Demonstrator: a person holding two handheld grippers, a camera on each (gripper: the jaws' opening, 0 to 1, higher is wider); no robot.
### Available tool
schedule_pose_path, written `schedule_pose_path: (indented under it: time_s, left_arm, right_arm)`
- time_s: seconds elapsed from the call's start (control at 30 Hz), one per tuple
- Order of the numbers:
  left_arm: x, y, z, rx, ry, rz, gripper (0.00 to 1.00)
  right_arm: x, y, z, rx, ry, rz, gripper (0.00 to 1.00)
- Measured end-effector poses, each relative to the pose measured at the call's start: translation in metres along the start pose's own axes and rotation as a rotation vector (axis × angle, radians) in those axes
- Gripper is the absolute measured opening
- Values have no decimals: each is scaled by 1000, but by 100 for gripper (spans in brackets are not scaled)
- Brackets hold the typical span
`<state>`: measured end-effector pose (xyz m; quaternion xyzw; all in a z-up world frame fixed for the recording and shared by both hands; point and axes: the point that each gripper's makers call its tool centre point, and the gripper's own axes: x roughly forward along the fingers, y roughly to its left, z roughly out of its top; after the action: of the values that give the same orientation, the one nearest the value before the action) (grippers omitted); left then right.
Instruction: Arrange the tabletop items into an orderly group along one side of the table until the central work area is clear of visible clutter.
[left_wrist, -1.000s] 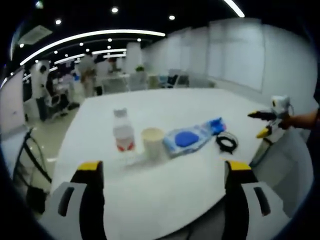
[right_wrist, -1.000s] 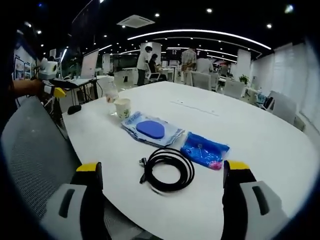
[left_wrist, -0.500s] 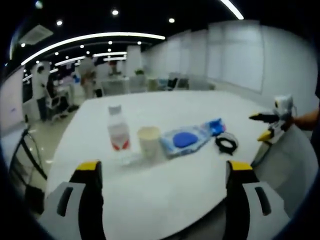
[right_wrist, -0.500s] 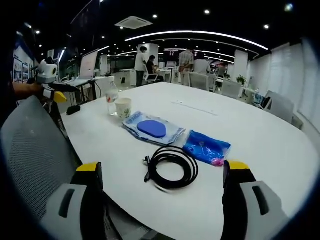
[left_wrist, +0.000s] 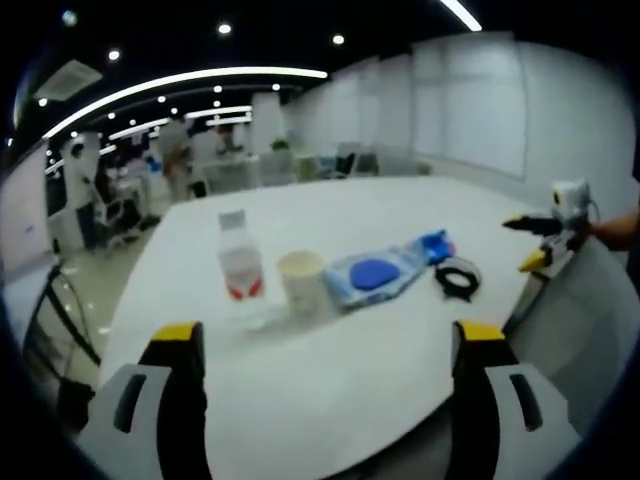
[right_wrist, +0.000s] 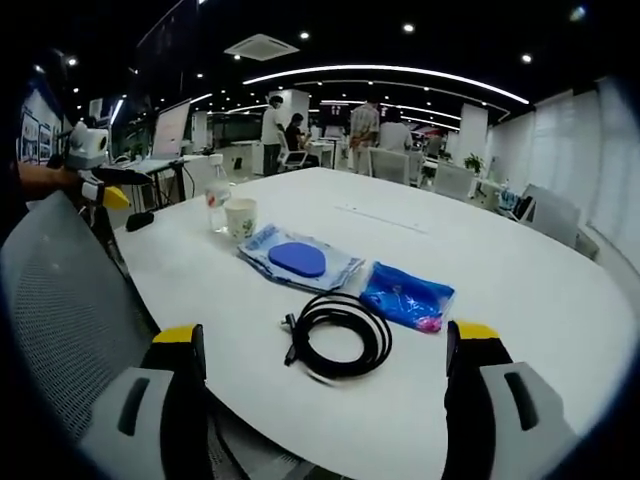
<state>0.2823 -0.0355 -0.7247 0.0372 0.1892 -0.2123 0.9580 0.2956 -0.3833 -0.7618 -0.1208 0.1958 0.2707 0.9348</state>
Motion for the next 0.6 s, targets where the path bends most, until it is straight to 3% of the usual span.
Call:
schedule_pose_path:
  time_s: [0.6]
  left_arm:
    - [0,2,-2,11,-1,-7,99]
  right_arm:
    - [1,0,0,-1,7,-14,98]
